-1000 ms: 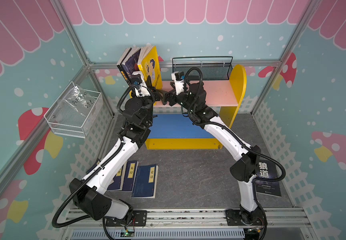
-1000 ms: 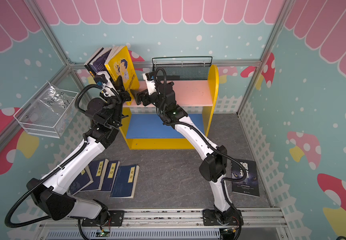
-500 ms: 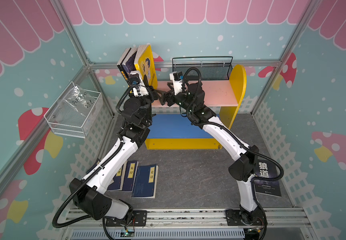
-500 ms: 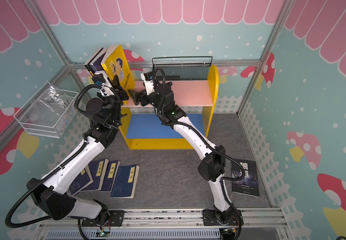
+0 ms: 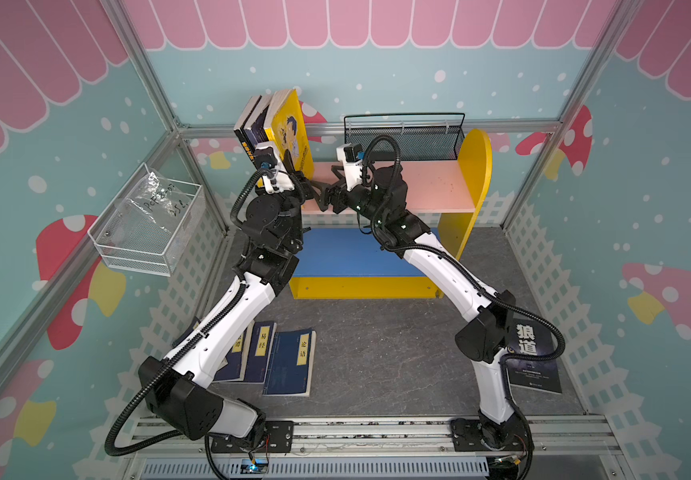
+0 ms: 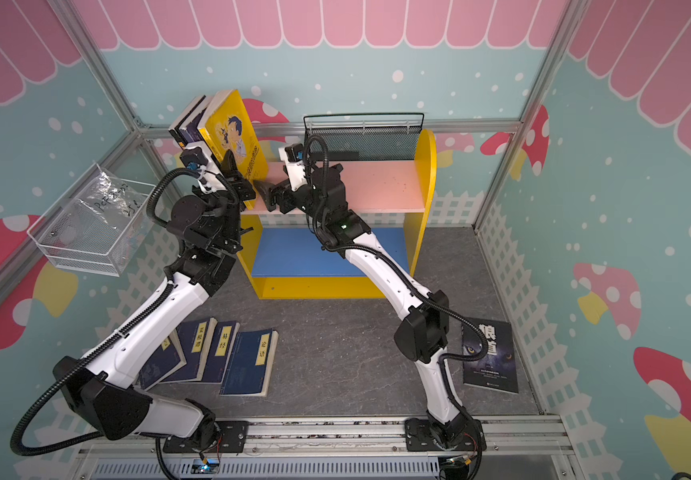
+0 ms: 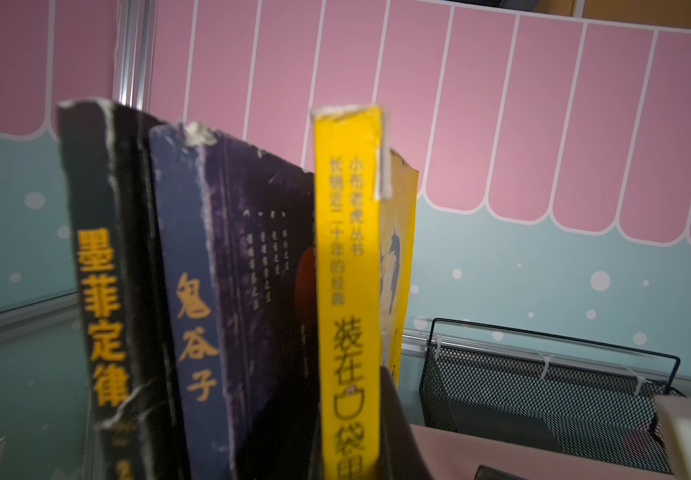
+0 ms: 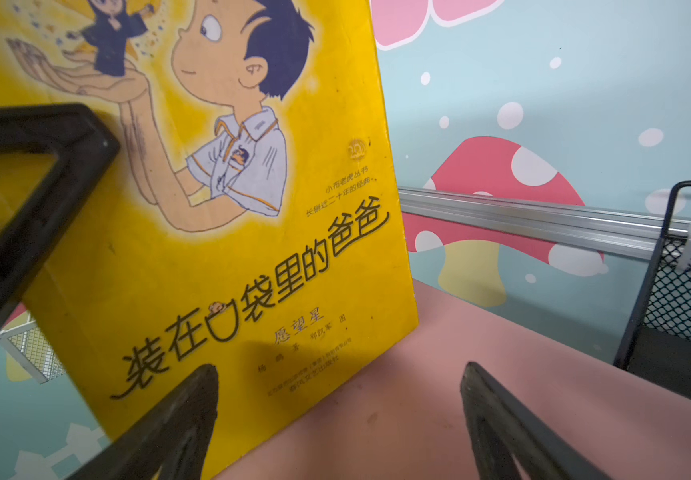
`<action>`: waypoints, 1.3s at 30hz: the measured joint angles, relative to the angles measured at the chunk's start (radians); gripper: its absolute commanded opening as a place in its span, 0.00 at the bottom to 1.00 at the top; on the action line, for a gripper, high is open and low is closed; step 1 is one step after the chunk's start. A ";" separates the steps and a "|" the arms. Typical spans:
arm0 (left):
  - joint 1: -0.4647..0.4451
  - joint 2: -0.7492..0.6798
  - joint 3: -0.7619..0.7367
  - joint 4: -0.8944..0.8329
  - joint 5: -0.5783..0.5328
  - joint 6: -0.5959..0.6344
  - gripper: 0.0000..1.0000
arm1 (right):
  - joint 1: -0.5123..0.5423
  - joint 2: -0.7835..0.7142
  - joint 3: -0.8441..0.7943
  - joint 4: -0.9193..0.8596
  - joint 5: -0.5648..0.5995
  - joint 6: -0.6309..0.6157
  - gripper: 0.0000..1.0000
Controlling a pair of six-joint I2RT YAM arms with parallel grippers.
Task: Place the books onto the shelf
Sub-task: 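Press the yellow book against the purple book with both grippers, then open the left gripper and raise it away while right gripper holds the yellow book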
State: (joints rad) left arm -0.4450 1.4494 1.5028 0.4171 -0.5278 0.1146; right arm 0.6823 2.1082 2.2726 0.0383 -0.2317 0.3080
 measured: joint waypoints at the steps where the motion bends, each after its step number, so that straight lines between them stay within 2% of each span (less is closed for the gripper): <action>1: 0.000 0.000 0.000 0.000 -0.001 -0.003 0.18 | 0.000 0.002 0.002 0.001 -0.002 0.000 0.93; 6: 0.002 -0.007 -0.029 0.057 0.001 -0.006 0.35 | 0.003 0.016 0.015 0.013 -0.011 0.007 0.92; 16: 0.003 -0.072 -0.048 0.112 0.010 -0.002 0.43 | 0.013 0.036 0.034 0.027 -0.013 0.013 0.91; 26: 0.002 -0.262 -0.214 0.139 0.013 -0.015 0.56 | 0.019 0.053 0.066 0.007 0.007 0.019 0.91; 29: 0.002 -0.350 -0.235 0.102 0.008 -0.040 0.60 | 0.020 0.053 0.067 0.000 0.028 0.019 0.91; 35: 0.002 -0.518 -0.270 -0.007 0.007 -0.114 0.62 | 0.027 0.050 0.076 -0.027 0.090 0.021 0.90; 39: 0.002 -0.566 -0.311 -0.055 0.005 -0.151 0.62 | 0.033 0.036 0.076 -0.066 0.157 0.022 0.90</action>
State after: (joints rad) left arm -0.4435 0.8829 1.1923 0.3618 -0.5232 -0.0364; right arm 0.7155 2.1441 2.3486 -0.0277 -0.0750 0.3298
